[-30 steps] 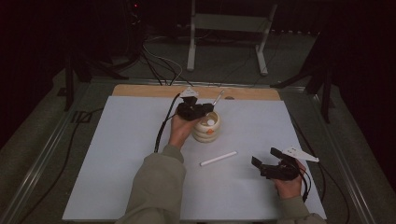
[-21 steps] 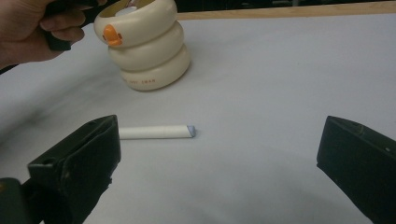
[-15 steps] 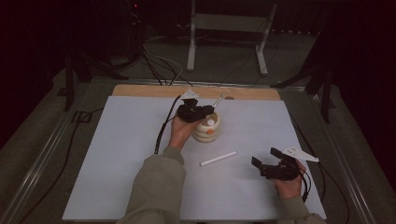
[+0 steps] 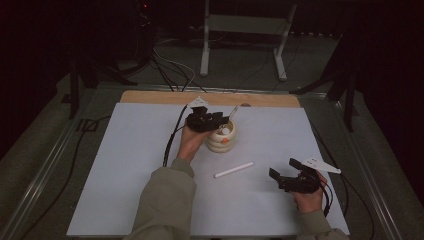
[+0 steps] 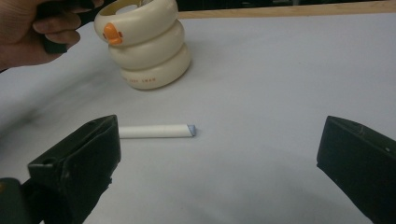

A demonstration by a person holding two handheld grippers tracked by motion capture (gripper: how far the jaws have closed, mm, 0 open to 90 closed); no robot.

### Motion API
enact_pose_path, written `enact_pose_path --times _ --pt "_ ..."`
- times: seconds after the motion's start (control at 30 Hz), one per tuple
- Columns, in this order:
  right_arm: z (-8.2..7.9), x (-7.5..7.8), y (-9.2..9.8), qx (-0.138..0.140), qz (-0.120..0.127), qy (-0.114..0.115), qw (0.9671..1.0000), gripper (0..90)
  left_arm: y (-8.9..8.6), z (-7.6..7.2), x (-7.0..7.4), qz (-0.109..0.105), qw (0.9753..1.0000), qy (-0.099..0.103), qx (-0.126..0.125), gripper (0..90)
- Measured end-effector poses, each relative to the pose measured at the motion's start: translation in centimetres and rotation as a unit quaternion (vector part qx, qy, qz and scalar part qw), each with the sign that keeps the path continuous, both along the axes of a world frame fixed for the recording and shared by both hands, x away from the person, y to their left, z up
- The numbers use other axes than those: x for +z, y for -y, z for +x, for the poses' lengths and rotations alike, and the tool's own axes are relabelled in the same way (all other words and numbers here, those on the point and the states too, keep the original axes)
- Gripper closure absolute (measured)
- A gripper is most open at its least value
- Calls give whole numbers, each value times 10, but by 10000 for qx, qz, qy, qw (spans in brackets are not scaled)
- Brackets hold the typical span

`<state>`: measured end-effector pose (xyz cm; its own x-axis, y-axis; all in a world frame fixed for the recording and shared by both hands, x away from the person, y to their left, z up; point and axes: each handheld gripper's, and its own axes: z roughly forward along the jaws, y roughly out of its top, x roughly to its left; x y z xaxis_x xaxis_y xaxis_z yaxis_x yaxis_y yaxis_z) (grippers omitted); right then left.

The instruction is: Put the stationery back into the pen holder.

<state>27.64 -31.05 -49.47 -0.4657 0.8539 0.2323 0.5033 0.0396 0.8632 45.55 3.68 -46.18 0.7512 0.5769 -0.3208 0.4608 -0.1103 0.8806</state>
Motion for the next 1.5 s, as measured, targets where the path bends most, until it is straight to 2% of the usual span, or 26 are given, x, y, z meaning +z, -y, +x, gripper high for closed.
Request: enact_pose_path --times 0.07,0.13,0.33,0.4,0.5,0.73,0.83,0.9,0.93,1.0,1.27,1.5 --pt "0 0 0 -1 1 -2 10000 0 0 -1 3 70 9999 -10 104 266" --pt "0 0 0 -2 -4 2 10000 0 -1 -1 5 70 9998 -18 176 189" --pt "0 0 0 -4 -6 5 10000 0 -7 -3 9 154 9997 -24 194 78" --pt "0 0 0 -3 -11 6 10000 0 -10 -4 10 218 9996 -25 198 17" --pt "0 0 0 -2 -15 8 10000 0 -15 -6 13 270 9993 43 241 3" --pt "0 0 -1 -2 -23 7 10000 0 -25 -12 19 285 9993 58 247 3" --pt "0 0 -1 -5 -27 7 10000 0 -32 -20 25 311 9991 118 276 3" --pt "0 0 -1 -2 -36 8 10000 0 -35 -24 27 507 9979 105 400 4" --pt "0 0 -1 1 -39 6 10000 0 -37 -26 28 525 9977 116 403 3" --pt "0 0 -1 0 -40 1 10000 0 -41 -30 29 520 9974 79 493 4" --pt "0 0 -2 29 -52 32 10000 0 -67 -48 30 398 9978 -18 527 3" --pt "0 0 -2 28 -64 45 10000 0 -92 -69 33 383 9978 64 535 3"
